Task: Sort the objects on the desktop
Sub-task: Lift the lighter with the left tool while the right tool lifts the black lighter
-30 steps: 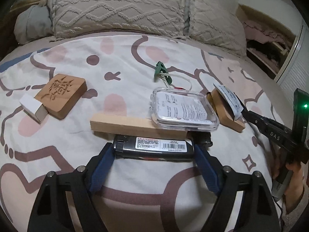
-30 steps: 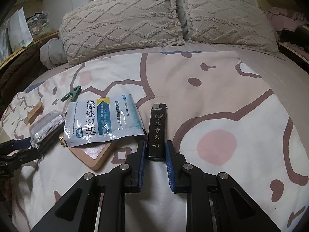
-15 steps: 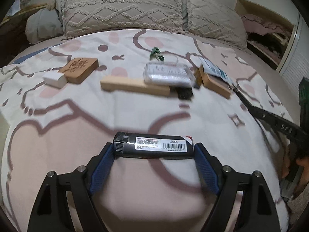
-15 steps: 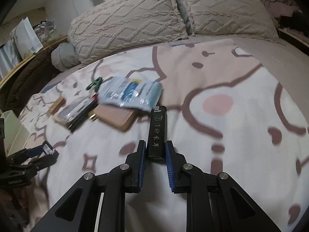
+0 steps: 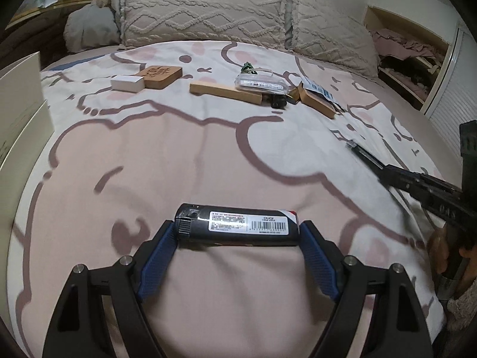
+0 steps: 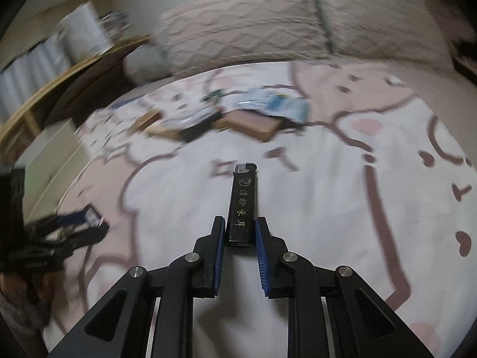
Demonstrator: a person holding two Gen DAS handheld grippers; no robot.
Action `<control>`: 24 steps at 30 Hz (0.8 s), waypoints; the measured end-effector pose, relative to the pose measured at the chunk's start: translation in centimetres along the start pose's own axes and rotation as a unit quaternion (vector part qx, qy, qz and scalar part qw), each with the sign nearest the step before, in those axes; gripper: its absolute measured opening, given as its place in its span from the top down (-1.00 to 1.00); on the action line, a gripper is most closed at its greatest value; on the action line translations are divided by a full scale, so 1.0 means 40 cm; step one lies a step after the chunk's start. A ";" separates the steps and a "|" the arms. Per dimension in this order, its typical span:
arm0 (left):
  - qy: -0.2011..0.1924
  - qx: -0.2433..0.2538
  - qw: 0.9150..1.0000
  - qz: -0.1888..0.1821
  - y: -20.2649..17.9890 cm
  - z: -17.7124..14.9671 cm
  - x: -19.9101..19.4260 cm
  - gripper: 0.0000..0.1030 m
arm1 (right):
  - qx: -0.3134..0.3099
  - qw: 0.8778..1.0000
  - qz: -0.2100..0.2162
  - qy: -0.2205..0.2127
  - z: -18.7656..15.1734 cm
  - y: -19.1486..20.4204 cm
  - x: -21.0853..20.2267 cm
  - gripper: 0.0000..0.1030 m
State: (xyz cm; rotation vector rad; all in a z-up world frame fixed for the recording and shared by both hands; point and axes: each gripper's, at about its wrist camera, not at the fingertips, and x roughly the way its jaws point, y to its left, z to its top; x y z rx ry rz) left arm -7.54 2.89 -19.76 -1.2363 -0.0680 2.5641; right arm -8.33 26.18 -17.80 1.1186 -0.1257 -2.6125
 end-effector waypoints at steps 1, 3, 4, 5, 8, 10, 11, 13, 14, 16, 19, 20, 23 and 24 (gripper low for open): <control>-0.001 -0.001 1.000 0.001 0.000 -0.006 -0.006 -0.61 | -0.025 1.000 0.002 0.000 -0.006 0.031 -0.007 0.59; -0.004 -0.002 1.000 0.005 0.000 -0.017 -0.017 -0.61 | -0.053 0.999 0.006 -0.002 -0.017 0.064 -0.021 0.59; -0.006 -0.002 1.000 0.008 0.000 -0.021 -0.021 -0.61 | -0.067 0.998 0.013 -0.002 -0.025 0.084 -0.030 0.59; -0.008 -0.001 1.000 0.013 -0.002 -0.026 -0.026 -0.61 | -0.078 0.997 0.020 0.000 -0.034 0.100 -0.037 0.59; -0.010 -0.001 1.000 0.023 -0.004 -0.037 -0.035 -0.61 | -0.101 0.994 0.046 0.012 -0.058 0.136 -0.052 0.59; -0.011 -0.001 1.000 0.027 -0.006 -0.043 -0.039 -0.61 | -0.121 0.990 0.067 0.024 -0.080 0.160 -0.061 0.59; -0.012 0.000 1.000 0.029 -0.008 -0.046 -0.039 -0.61 | -0.129 0.989 0.072 0.028 -0.089 0.169 -0.066 0.59; -0.012 0.003 0.999 0.032 -0.010 -0.048 -0.039 -0.61 | -0.144 0.986 0.069 0.039 -0.107 0.189 -0.064 0.59; -0.012 0.004 0.999 0.033 -0.010 -0.049 -0.039 -0.61 | -0.148 0.986 0.065 0.043 -0.113 0.195 -0.060 0.59; -0.012 0.004 0.999 0.033 -0.009 -0.049 -0.038 -0.61 | -0.158 0.985 0.035 0.058 -0.124 0.207 -0.041 0.59; -0.011 0.002 0.999 0.032 -0.008 -0.049 -0.037 -0.62 | -0.166 0.984 0.017 0.061 -0.126 0.213 -0.032 0.59; -0.011 0.002 0.999 0.031 -0.008 -0.049 -0.037 -0.62 | -0.166 0.984 0.012 0.060 -0.125 0.211 -0.033 0.59; -0.011 0.003 0.999 0.033 -0.008 -0.049 -0.037 -0.62 | -0.161 0.985 -0.015 0.054 -0.126 0.200 -0.040 0.58; -0.011 0.003 0.999 0.033 -0.008 -0.049 -0.038 -0.62 | -0.160 0.985 -0.035 0.052 -0.124 0.196 -0.039 0.53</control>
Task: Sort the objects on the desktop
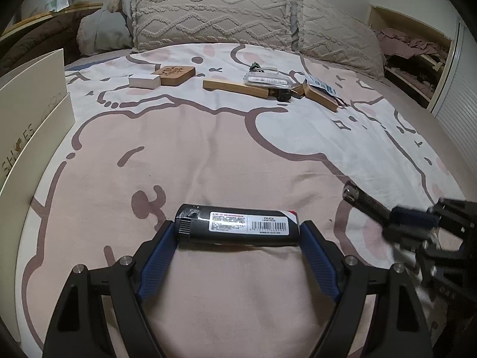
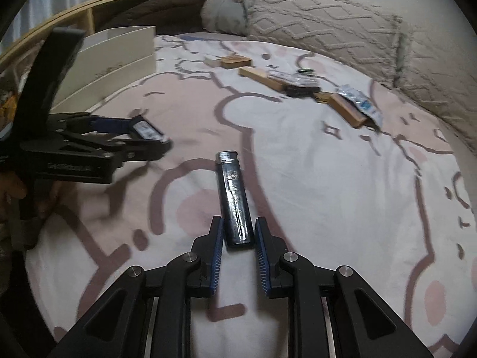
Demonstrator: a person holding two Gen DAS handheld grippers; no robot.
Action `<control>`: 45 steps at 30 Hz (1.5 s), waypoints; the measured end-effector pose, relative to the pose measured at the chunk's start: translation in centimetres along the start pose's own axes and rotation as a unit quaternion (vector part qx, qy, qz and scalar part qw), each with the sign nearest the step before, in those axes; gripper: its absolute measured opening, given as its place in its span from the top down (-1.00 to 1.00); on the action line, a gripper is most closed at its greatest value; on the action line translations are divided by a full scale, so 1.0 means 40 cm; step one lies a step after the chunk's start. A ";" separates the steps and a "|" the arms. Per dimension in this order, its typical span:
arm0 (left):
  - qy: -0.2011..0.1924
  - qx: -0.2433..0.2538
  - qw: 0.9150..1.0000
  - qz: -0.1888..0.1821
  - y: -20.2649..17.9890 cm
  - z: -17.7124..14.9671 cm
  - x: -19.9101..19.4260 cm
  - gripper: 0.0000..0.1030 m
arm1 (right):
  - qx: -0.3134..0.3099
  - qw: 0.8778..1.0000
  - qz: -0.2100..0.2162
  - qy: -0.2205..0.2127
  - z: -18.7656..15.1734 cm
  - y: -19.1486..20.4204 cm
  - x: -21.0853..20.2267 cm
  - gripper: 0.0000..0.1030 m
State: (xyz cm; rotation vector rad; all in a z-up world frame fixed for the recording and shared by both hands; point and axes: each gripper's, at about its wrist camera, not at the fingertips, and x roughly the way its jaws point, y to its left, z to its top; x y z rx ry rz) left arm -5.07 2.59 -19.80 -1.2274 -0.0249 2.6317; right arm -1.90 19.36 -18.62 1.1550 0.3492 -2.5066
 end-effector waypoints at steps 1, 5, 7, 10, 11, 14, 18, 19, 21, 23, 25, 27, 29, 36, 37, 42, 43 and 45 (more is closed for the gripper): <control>0.000 0.001 1.000 0.001 0.000 -0.001 0.000 -0.62 | 0.002 1.000 -0.023 0.003 0.000 -0.007 0.002 0.41; 0.003 0.010 1.000 0.013 -0.007 -0.002 0.005 -0.62 | 0.037 0.997 -0.061 0.011 0.000 -0.051 0.013 -0.43; 0.003 0.020 0.999 0.026 -0.018 -0.003 0.007 -0.62 | 0.063 0.996 -0.062 0.014 0.001 -0.077 0.015 -0.45; 0.003 0.027 0.999 0.034 -0.023 -0.005 0.008 -0.63 | 0.102 0.992 -0.072 0.019 0.002 -0.115 0.020 -0.45; 0.003 0.025 0.999 0.033 -0.023 -0.005 0.009 -0.63 | 0.118 0.990 -0.073 0.020 0.002 -0.131 0.021 -0.45; 0.004 0.020 0.999 0.033 -0.021 -0.005 0.010 -0.68 | 0.163 0.984 -0.067 0.019 -0.002 -0.171 0.022 -0.45; 0.007 0.008 1.000 0.024 -0.010 -0.004 0.012 -0.79 | 0.180 0.982 -0.058 0.009 -0.004 -0.181 0.009 -0.45; 0.008 0.002 1.000 0.017 -0.006 -0.003 0.013 -0.84 | 0.172 0.984 -0.051 0.006 -0.001 -0.172 0.004 -0.45; 0.010 -0.005 1.000 0.009 -0.002 -0.002 0.014 -0.89 | 0.153 0.988 -0.018 0.007 0.009 -0.146 0.001 -0.45; 0.011 -0.007 1.000 0.007 -0.003 -0.001 0.015 -0.90 | 0.140 0.990 -0.011 0.007 0.019 -0.123 0.000 -0.46; 0.012 -0.006 1.000 0.009 -0.003 -0.001 0.015 -0.91 | 0.129 0.991 -0.017 0.008 0.029 -0.102 0.001 -0.55; 0.014 -0.008 1.000 0.011 -0.005 -0.001 0.016 -0.92 | 0.137 0.990 -0.035 0.010 0.039 -0.092 0.003 -0.92; 0.016 -0.008 1.000 0.014 -0.007 -0.001 0.018 -0.93 | 0.160 0.987 -0.035 0.010 0.048 -0.094 0.006 -1.00; 0.020 -0.005 1.000 0.021 -0.011 -0.002 0.025 -0.99 | 0.218 0.976 -0.023 0.005 0.078 -0.071 0.039 -1.00; 0.020 -0.005 1.000 0.023 -0.013 -0.002 0.025 -0.99 | 0.215 0.976 -0.023 0.006 0.083 -0.061 0.046 -1.00; 0.022 0.001 0.999 0.030 -0.017 -0.003 0.025 -0.99 | 0.195 0.980 -0.042 0.015 0.089 -0.033 0.079 -1.00; 0.023 0.000 0.999 0.029 -0.015 -0.002 0.025 -1.00 | 0.200 0.979 -0.040 0.016 0.085 -0.039 0.081 -1.00; 0.023 -0.002 0.999 0.025 -0.012 -0.003 0.025 -1.00 | 0.210 0.977 -0.036 0.017 0.078 -0.051 0.086 -1.00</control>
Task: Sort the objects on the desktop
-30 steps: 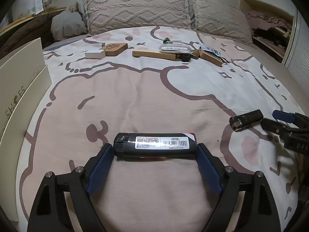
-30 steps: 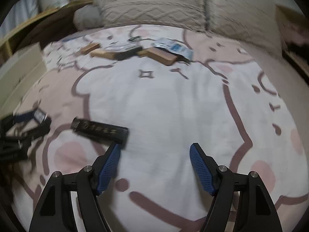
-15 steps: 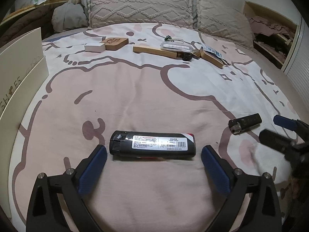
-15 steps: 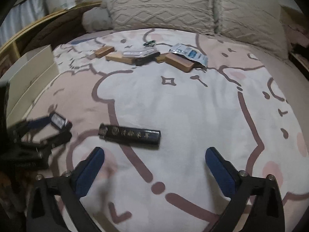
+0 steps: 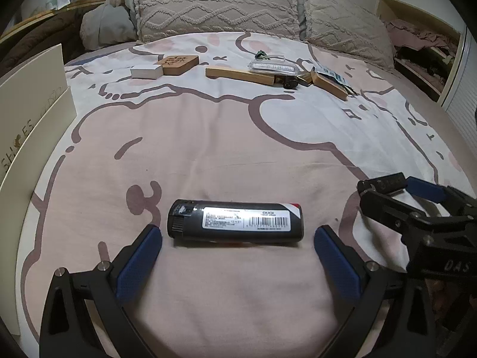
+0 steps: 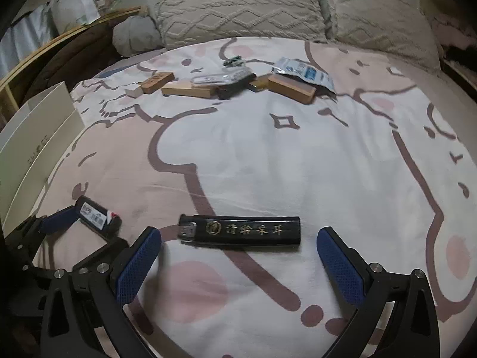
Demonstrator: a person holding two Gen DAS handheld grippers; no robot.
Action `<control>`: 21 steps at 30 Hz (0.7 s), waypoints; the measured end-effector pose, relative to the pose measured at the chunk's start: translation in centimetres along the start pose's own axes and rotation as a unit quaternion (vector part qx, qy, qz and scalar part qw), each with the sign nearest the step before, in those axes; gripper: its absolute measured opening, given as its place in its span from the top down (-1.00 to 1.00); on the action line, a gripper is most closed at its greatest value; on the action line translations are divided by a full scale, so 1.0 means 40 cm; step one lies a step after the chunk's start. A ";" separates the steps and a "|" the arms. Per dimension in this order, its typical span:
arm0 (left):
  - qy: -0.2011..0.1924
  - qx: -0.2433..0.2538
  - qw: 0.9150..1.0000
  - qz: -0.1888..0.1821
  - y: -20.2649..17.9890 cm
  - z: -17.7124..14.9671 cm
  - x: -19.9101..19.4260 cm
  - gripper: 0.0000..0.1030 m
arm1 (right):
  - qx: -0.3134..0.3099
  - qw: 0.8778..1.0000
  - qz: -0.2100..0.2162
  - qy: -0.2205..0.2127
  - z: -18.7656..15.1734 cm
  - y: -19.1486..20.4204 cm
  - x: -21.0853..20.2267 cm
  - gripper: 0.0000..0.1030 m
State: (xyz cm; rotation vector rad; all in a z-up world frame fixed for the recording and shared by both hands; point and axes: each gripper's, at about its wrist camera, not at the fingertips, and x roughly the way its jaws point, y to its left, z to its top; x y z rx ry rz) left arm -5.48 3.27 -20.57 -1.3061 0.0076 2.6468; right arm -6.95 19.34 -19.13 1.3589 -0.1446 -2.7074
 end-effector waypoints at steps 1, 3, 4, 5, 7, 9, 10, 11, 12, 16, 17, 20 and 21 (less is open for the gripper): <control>0.000 0.000 1.000 0.000 0.001 0.000 -0.002 -1.00 | 0.003 1.000 -0.001 0.000 0.000 -0.003 0.002 -1.00; 0.000 0.001 1.000 0.001 0.001 0.000 -0.001 -1.00 | 0.004 1.000 -0.008 -0.001 0.000 -0.006 0.003 -1.00; 0.000 0.001 1.000 0.002 0.001 0.000 0.000 -1.00 | 0.004 1.000 -0.013 0.000 0.000 -0.006 0.003 -1.00; -0.001 0.001 1.000 0.002 0.000 -0.001 -0.001 -1.00 | 0.004 1.000 -0.018 0.000 0.000 -0.008 0.003 -1.00; -0.001 0.000 1.000 0.002 0.001 0.000 -0.001 -1.00 | 0.008 1.000 -0.024 -0.001 0.000 -0.014 0.002 -1.00; -0.002 -0.004 1.000 0.006 0.004 0.000 -0.004 -1.00 | 0.012 0.999 -0.035 -0.004 0.000 -0.023 -0.002 -1.00; -0.002 -0.008 1.000 0.008 0.008 0.002 -0.005 -1.00 | 0.017 0.999 -0.042 -0.007 -0.001 -0.030 -0.005 -1.00; -0.002 -0.013 1.000 0.008 0.012 0.003 -0.005 -1.00 | 0.024 0.999 -0.046 -0.008 -0.002 -0.040 -0.008 -1.00; -0.003 -0.017 1.000 0.007 0.016 0.004 -0.006 -1.00 | 0.031 0.998 -0.049 -0.009 -0.003 -0.050 -0.010 -1.00; -0.005 -0.027 1.000 0.008 0.026 0.009 -0.008 -1.00 | 0.055 0.997 -0.052 -0.008 -0.006 -0.082 -0.012 -1.00; -0.005 -0.029 1.000 0.009 0.029 0.010 -0.008 -1.00 | 0.054 0.997 -0.053 -0.007 -0.006 -0.081 -0.010 -1.00; -0.008 -0.034 0.999 0.019 0.033 0.013 -0.008 -1.00 | 0.039 0.997 -0.070 0.000 -0.009 -0.065 0.001 -1.00; -0.007 -0.032 0.999 0.022 0.031 0.012 -0.007 -1.00 | 0.034 0.997 -0.076 0.001 -0.010 -0.060 0.005 -1.00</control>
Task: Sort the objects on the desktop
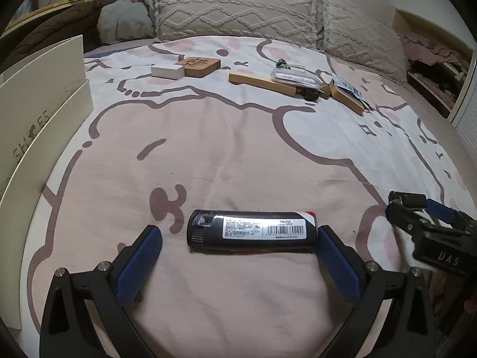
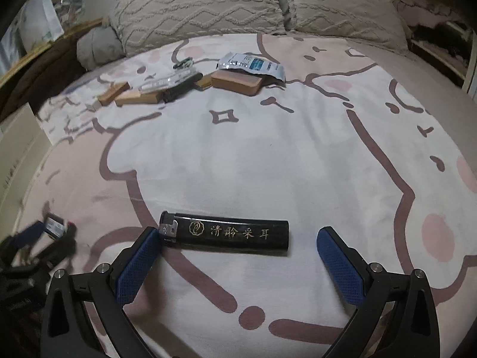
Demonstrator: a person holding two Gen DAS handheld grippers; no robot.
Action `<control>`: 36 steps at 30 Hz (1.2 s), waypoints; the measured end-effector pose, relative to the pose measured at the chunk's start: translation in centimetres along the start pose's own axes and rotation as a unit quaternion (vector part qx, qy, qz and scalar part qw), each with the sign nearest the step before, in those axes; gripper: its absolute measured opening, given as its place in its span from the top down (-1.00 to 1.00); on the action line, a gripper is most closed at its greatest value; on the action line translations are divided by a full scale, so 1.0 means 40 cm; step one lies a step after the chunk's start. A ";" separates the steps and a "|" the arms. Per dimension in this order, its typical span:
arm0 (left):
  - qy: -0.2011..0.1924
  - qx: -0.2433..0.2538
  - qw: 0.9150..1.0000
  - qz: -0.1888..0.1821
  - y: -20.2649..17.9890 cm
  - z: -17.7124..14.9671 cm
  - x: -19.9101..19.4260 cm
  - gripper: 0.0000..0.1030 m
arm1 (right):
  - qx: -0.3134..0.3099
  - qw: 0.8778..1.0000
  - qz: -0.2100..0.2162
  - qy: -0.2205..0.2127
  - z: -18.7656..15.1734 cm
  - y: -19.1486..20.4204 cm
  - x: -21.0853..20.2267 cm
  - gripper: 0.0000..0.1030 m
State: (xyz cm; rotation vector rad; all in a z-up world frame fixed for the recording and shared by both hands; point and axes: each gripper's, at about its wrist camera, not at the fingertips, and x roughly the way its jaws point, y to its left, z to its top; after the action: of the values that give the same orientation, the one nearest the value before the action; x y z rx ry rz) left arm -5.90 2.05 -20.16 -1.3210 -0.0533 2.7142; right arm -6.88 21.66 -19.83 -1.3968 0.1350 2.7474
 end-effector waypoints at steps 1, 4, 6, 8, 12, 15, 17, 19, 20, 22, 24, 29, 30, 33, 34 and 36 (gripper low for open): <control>0.000 0.003 1.000 0.004 -0.003 -0.001 0.002 -1.00 | -0.004 1.000 -0.004 -0.001 -0.002 0.004 0.001 -1.00; 0.004 0.006 1.000 0.009 -0.006 -0.003 0.006 -1.00 | 0.000 1.000 0.006 -0.008 -0.007 -0.002 -0.002 -1.00; 0.009 0.003 1.000 0.007 -0.004 -0.004 0.010 -1.00 | 0.009 1.000 0.018 -0.010 -0.010 -0.010 -0.003 -1.00; 0.011 0.002 1.000 0.007 -0.004 -0.006 0.011 -1.00 | 0.013 1.000 0.022 -0.009 -0.009 -0.012 -0.003 -1.00; 0.012 -0.007 1.000 0.000 0.002 -0.008 0.009 -1.00 | 0.012 1.000 0.021 -0.012 -0.011 -0.019 -0.007 -1.00; 0.010 -0.010 1.000 -0.002 0.000 -0.009 0.006 -0.99 | 0.015 0.999 0.022 -0.019 -0.016 -0.016 -0.013 -1.00; 0.008 -0.010 1.000 -0.001 -0.002 -0.009 0.004 -0.98 | 0.014 0.999 0.023 -0.027 -0.018 -0.012 -0.018 -1.00; 0.006 -0.008 1.000 -0.001 -0.005 -0.010 0.002 -0.96 | 0.008 0.999 0.021 -0.037 -0.022 -0.004 -0.025 -0.80; 0.006 -0.008 1.000 0.000 -0.006 -0.010 0.002 -0.96 | 0.003 0.999 0.018 -0.041 -0.023 0.003 -0.028 -0.75; 0.002 -0.003 1.000 0.003 -0.011 -0.012 0.000 -0.84 | -0.008 0.999 0.014 -0.045 -0.023 0.015 -0.030 -0.62; -0.003 0.003 1.000 0.002 -0.017 -0.013 -0.005 -0.67 | -0.015 0.999 0.012 -0.048 -0.024 0.023 -0.032 -0.58; -0.006 0.003 1.000 -0.004 -0.016 -0.012 -0.010 -0.62 | -0.008 0.998 0.023 -0.053 -0.023 0.013 -0.034 -0.57; -0.007 0.002 1.000 -0.004 -0.015 -0.012 -0.010 -0.62 | -0.007 0.998 0.026 -0.054 -0.024 0.013 -0.036 -0.57; -0.007 0.003 1.000 -0.003 -0.016 -0.012 -0.010 -0.62 | -0.001 0.998 0.038 -0.056 -0.025 0.008 -0.039 -0.57; -0.007 0.003 1.000 -0.003 -0.016 -0.012 -0.010 -0.62 | 0.001 0.998 0.042 -0.056 -0.025 0.006 -0.040 -0.57; -0.007 0.002 1.000 -0.004 -0.016 -0.012 -0.010 -0.62 | 0.004 0.997 0.046 -0.058 -0.026 0.005 -0.042 -0.57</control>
State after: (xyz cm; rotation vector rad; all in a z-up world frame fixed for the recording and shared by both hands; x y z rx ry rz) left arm -5.22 2.64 -20.10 -1.2975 -0.0545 2.7158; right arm -5.04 21.33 -19.07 -1.2552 0.2086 2.8915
